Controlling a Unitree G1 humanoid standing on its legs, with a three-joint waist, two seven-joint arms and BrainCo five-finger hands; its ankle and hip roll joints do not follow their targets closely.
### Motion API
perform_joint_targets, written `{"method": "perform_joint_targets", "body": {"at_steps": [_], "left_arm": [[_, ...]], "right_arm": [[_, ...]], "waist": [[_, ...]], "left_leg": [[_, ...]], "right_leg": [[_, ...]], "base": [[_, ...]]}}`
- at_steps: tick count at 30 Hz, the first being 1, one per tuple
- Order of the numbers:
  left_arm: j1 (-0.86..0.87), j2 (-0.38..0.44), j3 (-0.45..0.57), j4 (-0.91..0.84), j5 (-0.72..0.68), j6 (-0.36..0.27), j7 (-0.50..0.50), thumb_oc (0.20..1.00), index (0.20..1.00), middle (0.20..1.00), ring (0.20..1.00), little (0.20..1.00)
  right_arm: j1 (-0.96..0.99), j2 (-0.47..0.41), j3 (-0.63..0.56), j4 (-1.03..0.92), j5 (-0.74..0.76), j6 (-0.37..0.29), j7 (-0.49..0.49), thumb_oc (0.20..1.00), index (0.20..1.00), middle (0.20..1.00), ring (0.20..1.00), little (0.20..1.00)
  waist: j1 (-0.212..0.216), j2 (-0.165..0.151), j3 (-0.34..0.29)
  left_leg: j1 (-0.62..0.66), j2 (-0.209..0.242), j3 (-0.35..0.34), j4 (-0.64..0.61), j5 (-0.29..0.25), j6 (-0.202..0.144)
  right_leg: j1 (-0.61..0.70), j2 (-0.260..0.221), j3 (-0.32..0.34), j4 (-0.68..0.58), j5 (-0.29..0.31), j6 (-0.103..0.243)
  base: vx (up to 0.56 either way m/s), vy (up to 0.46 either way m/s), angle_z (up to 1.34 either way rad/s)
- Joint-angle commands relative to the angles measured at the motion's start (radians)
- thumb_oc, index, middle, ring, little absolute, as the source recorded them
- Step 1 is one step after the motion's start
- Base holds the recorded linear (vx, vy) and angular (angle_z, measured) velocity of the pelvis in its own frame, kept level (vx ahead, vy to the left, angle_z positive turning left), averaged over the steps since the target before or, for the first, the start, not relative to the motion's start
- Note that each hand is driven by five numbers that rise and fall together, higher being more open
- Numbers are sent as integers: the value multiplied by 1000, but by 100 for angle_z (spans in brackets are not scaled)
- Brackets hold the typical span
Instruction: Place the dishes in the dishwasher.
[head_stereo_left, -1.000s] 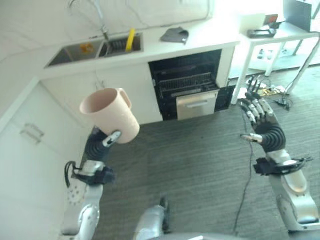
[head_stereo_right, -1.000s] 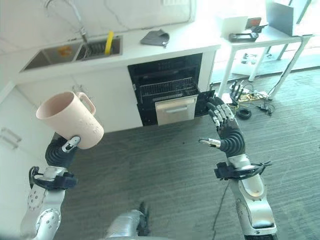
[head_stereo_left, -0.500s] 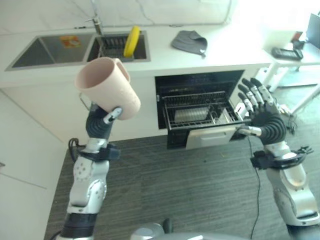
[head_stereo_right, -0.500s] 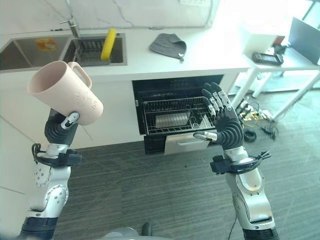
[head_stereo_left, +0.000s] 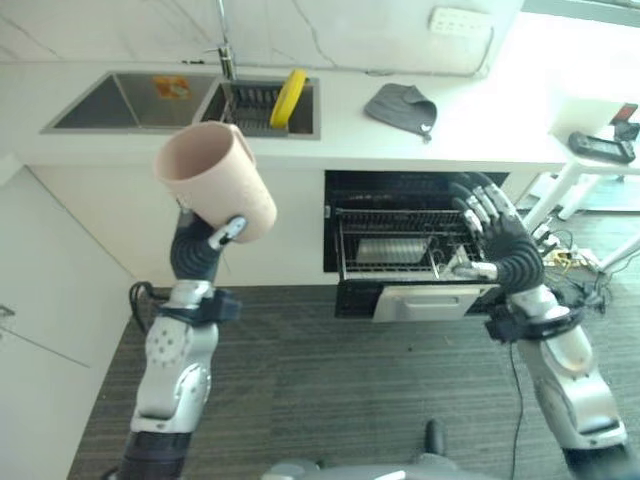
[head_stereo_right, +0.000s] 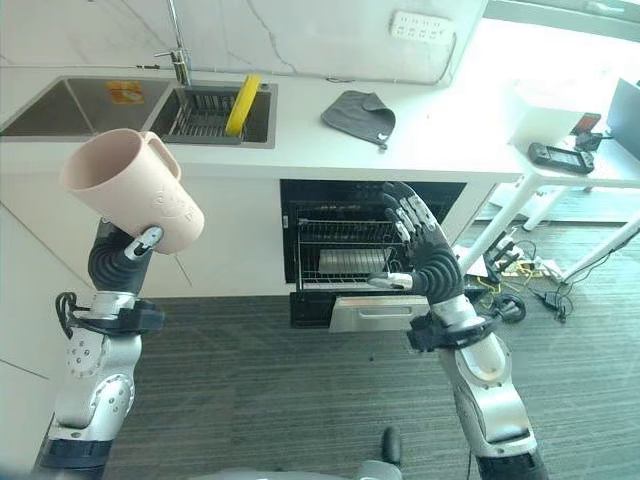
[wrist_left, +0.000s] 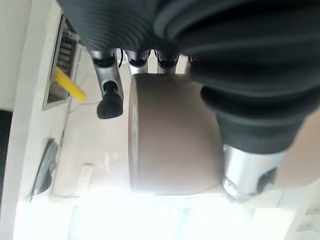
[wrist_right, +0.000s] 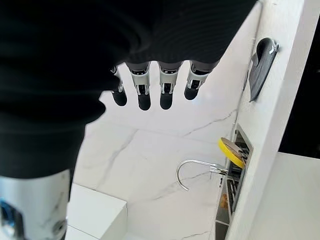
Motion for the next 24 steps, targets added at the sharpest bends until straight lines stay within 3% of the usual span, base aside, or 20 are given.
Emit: {"method": "perform_joint_targets", "body": {"at_steps": [1, 3, 5, 6, 7, 9, 10, 11, 13, 15, 16, 21, 24], "left_arm": [[-64, 67, 25, -104, 48, -54, -2, 200, 200, 200, 200, 200], [-38, 59, 21, -95, -11, -37, 21, 200, 200, 200, 200, 200], [3, 48, 35, -106, -26, -26, -2, 200, 200, 200, 200, 200], [33, 42, 38, -111, -17, -35, -17, 200, 200, 200, 200, 200], [48, 41, 34, -119, -13, -45, -14, 200, 200, 200, 200, 200], [56, 32, 24, -129, -22, -52, -17, 200, 200, 200, 200, 200], [52, 23, 9, -114, -26, -69, -25, 200, 200, 200, 200, 200], [52, 23, 7, -113, -28, -71, -26, 200, 200, 200, 200, 200], [54, 22, -5, -120, -58, -75, -41, 200, 200, 200, 200, 200], [43, 18, -17, -113, -55, -89, -61, 200, 200, 200, 200, 200], [16, 16, -37, -105, -49, -87, -59, 200, 200, 200, 200, 200], [5, 26, -28, -83, -38, -75, -99, 200, 200, 200, 200, 200], [-31, 24, -28, -73, -18, -34, -112, 200, 200, 200, 200, 200]], "right_arm": [[-58, 15, -50, -72, 50, -55, -9, 1000, 1000, 1000, 1000, 1000], [-93, -25, -36, -61, 90, 6, -26, 1000, 1000, 1000, 1000, 1000], [-66, -27, -40, -64, 125, 5, 4, 1000, 1000, 1000, 1000, 1000], [-39, -26, -44, -65, 122, -1, 29, 1000, 1000, 1000, 1000, 1000], [-24, -30, -45, -66, 121, -7, 39, 1000, 1000, 1000, 1000, 1000], [-6, -38, -41, -62, 100, -21, 36, 1000, 1000, 1000, 1000, 1000], [-7, -39, -32, -53, 67, -26, 14, 1000, 1000, 1000, 1000, 1000], [-8, -41, -32, -52, 66, -25, 10, 1000, 1000, 1000, 1000, 1000], [-14, -48, -42, -48, 75, -19, -8, 1000, 1000, 1000, 1000, 1000], [-1, -43, -62, -49, 74, -29, -10, 1000, 1000, 1000, 1000, 1000], [-7, -49, -67, -50, 56, -38, -15, 1000, 1000, 1000, 1000, 1000], [53, -22, -103, -82, 87, -23, -14, 1000, 1000, 1000, 1000, 1000], [71, 9, -100, -74, 77, -12, -15, 1000, 1000, 1000, 1000, 1000]], "waist": [[11, -30, 33], [0, -18, 12], [-9, -7, -1], [-13, -5, -2], [-15, -6, 2], [-18, -5, 21], [-20, 0, 33], [-22, 2, 34], [-28, 22, 36], [-38, 40, 37], [-31, 40, 32], [-32, 27, 0], [-20, 8, -4]], "left_leg": [[-29, 213, -111, -14, -64, -156], [41, 269, -66, -30, -56, -187], [35, 278, -58, 16, 6, -191], [-4, 276, -61, 103, 86, -190], [-61, 266, -62, 180, 131, -187], [-186, 266, -10, 317, 157, -180], [-236, 249, 17, 312, 140, -178], [-237, 246, 23, 301, 137, -176], [-219, 241, 104, 134, 148, -181], [-202, 268, 195, -46, 213, -207], [-202, 270, 178, -94, 203, -213], [-146, 235, 165, -95, 147, -198], [-129, 210, 164, -95, 125, -174]], "right_leg": [[-2, 39, 14, 99, -102, 14], [-17, 70, -14, 77, -103, 12], [-30, 99, -17, 95, -120, -16], [-14, 115, -19, 84, -127, -36], [6, 123, -24, 70, -135, -52], [60, 136, -59, 39, -163, -91], [87, 145, -86, 22, -173, -102], [90, 145, -91, 22, -175, -101], [109, 156, -117, 18, -188, -93], [142, 156, -141, 9, -203, -84], [176, 145, -154, 8, -221, -75], [242, 90, -181, 23, -236, -23], [259, 51, -201, 84, -254, -4]], "base": [[505, -1073, 62], [448, -702, 54], [269, -354, 3], [201, -354, 14], [172, -354, 12], [83, -300, 9], [28, -170, 20], [62, -52, 50], [112, 112, 74], [146, 234, 64], [177, 376, 62], [158, 342, -3], [116, 276, 6]]}}
